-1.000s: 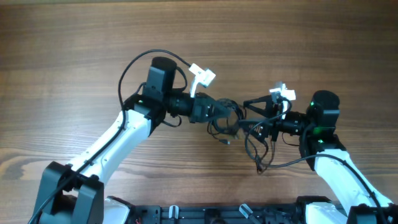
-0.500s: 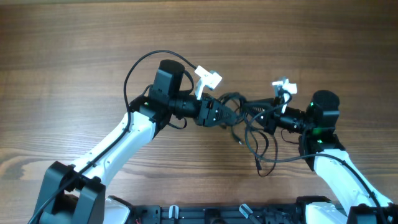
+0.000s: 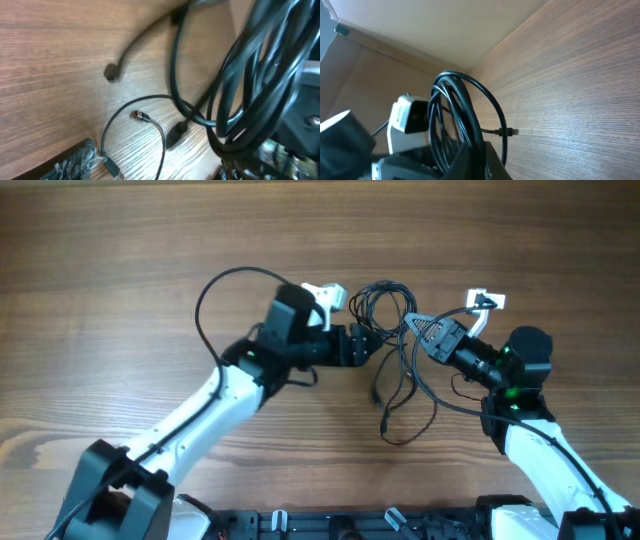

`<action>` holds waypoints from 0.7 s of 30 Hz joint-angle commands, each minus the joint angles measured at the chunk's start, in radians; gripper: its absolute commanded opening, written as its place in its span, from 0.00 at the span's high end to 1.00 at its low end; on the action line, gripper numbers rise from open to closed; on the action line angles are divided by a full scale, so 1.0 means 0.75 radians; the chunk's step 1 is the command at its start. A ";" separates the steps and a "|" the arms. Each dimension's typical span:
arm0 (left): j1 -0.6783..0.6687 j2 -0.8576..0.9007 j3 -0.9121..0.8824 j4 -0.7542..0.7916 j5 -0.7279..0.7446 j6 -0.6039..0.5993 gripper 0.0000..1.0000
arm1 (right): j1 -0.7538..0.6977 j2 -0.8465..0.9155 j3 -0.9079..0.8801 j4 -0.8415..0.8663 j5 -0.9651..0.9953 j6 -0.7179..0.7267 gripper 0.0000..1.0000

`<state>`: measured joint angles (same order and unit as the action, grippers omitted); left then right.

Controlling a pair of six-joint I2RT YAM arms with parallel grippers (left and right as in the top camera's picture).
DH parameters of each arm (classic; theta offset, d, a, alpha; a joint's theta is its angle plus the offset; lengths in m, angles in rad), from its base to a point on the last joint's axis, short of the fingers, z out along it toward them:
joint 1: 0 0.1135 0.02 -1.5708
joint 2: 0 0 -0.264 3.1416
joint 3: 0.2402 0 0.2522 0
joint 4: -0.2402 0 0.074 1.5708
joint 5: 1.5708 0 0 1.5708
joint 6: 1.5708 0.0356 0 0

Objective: Untangle cables

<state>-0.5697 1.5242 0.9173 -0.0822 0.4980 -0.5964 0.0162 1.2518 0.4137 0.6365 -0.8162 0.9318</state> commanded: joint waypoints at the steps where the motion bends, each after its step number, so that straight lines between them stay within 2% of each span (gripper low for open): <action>1: -0.137 -0.026 0.004 0.005 -0.396 -0.205 0.19 | -0.001 0.002 0.007 0.013 0.019 0.034 0.96; 3: -0.193 -0.021 0.004 0.027 -0.495 -0.265 0.20 | -0.001 0.002 0.007 0.013 0.018 0.035 0.96; 5: -0.213 -0.002 0.004 0.070 -0.518 -0.270 0.25 | -0.001 0.002 0.007 0.013 0.004 0.034 0.96; 7: -0.214 0.027 0.004 0.092 -0.635 -0.392 0.30 | -0.001 0.002 0.007 0.013 -0.031 0.034 0.96; 9: -0.214 0.049 0.004 0.156 -0.681 -0.443 0.30 | -0.001 0.002 0.007 0.013 -0.052 0.032 0.96; 11: -0.214 0.075 0.004 0.169 -0.681 -0.442 0.49 | -0.001 0.002 0.007 0.014 -0.051 0.033 0.96; 14: -0.203 0.108 0.004 0.034 -0.714 -0.437 0.58 | -0.001 0.002 0.007 0.033 -0.065 0.015 0.96; 16: -0.169 0.108 0.004 -0.023 -0.768 -0.437 0.59 | -0.001 0.002 0.007 0.039 -0.109 0.013 0.96; 21: 0.025 0.107 0.004 -0.015 -0.770 -0.437 0.60 | -0.001 0.002 0.007 0.039 -0.219 -0.039 0.96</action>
<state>-0.6373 1.5936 0.9180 -0.0940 -0.0391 -0.9195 0.0162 1.2518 0.4137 0.6556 -0.8993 0.9379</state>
